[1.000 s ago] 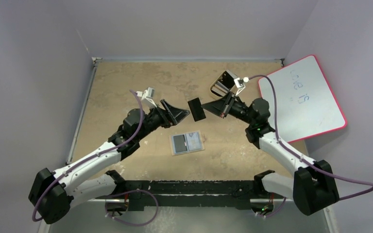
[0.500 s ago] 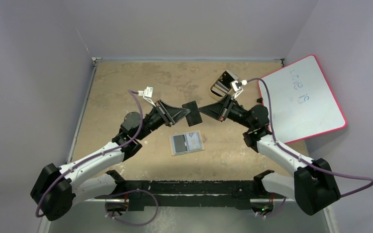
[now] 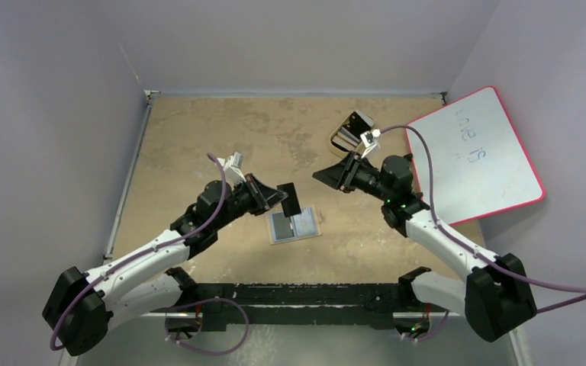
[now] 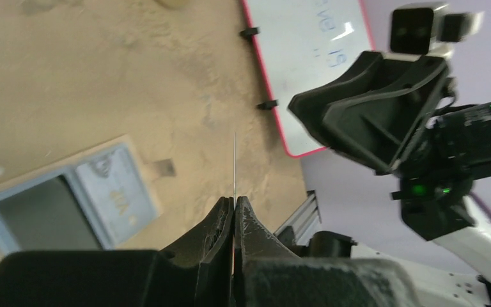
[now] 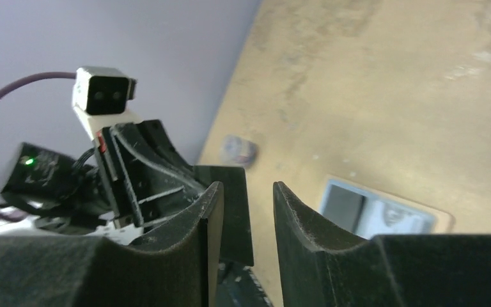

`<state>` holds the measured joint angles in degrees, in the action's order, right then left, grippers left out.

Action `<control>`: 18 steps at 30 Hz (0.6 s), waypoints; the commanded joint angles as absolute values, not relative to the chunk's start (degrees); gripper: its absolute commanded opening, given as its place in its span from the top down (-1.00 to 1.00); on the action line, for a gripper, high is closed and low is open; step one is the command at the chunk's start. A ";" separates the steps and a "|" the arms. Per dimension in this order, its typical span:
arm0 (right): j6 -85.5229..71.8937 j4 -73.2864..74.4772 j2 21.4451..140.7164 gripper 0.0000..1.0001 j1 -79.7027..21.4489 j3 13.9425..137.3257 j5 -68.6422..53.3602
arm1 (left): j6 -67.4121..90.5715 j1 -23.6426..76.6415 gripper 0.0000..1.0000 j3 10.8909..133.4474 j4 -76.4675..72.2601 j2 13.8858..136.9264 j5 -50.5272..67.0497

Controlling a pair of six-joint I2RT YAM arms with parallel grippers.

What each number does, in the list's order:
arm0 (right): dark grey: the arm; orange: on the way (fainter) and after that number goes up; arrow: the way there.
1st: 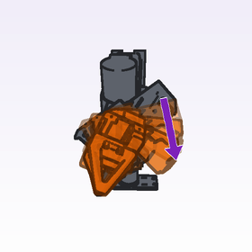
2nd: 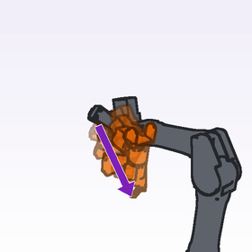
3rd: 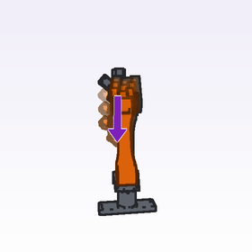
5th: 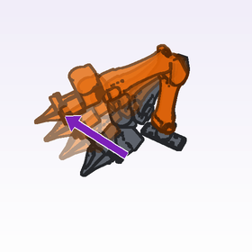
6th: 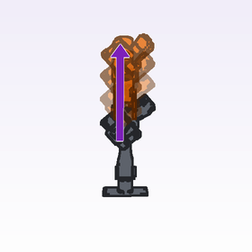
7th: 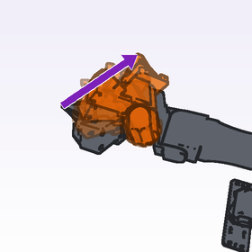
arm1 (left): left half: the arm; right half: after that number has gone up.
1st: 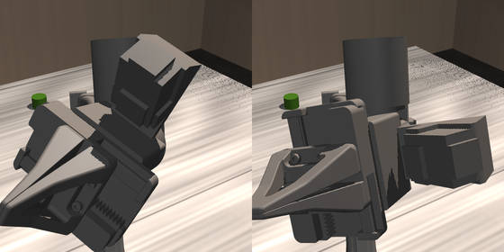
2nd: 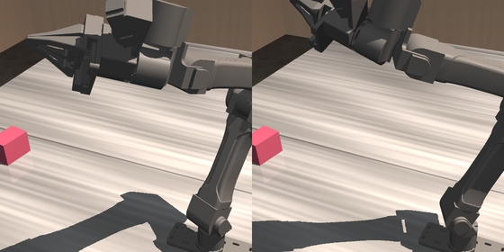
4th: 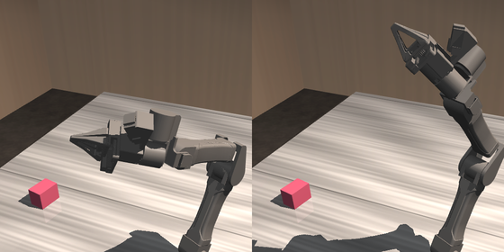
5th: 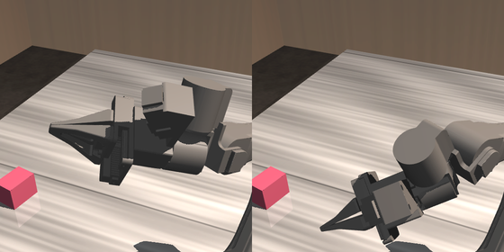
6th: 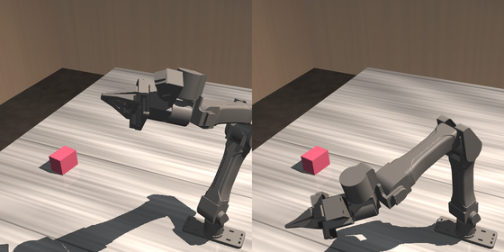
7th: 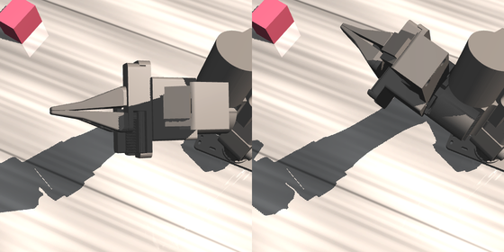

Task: Put the credit cards into the card holder
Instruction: Pick up the credit card from the storage box.

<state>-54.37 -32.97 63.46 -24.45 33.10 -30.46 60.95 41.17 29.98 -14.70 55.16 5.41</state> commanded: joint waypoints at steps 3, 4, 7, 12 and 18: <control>-40.57 -17.17 70.35 0.21 -26.97 38.28 -21.93 | 60.29 41.26 1.00 27.36 -6.93 58.92 4.54; -39.60 -15.87 71.99 0.19 -28.02 38.95 -20.79 | 60.36 41.29 1.00 27.71 -6.79 60.55 5.17; -36.66 -12.04 76.56 0.12 -29.58 40.69 -17.69 | 61.05 41.14 1.00 28.90 -6.81 66.31 6.60; -31.88 -8.46 81.72 -0.02 -30.55 43.22 -12.07 | 61.44 39.85 1.00 29.39 -9.37 72.35 9.57; -28.63 -6.59 85.40 -0.01 -31.73 44.11 -10.91 | 62.37 37.42 1.00 27.32 -17.43 75.82 15.06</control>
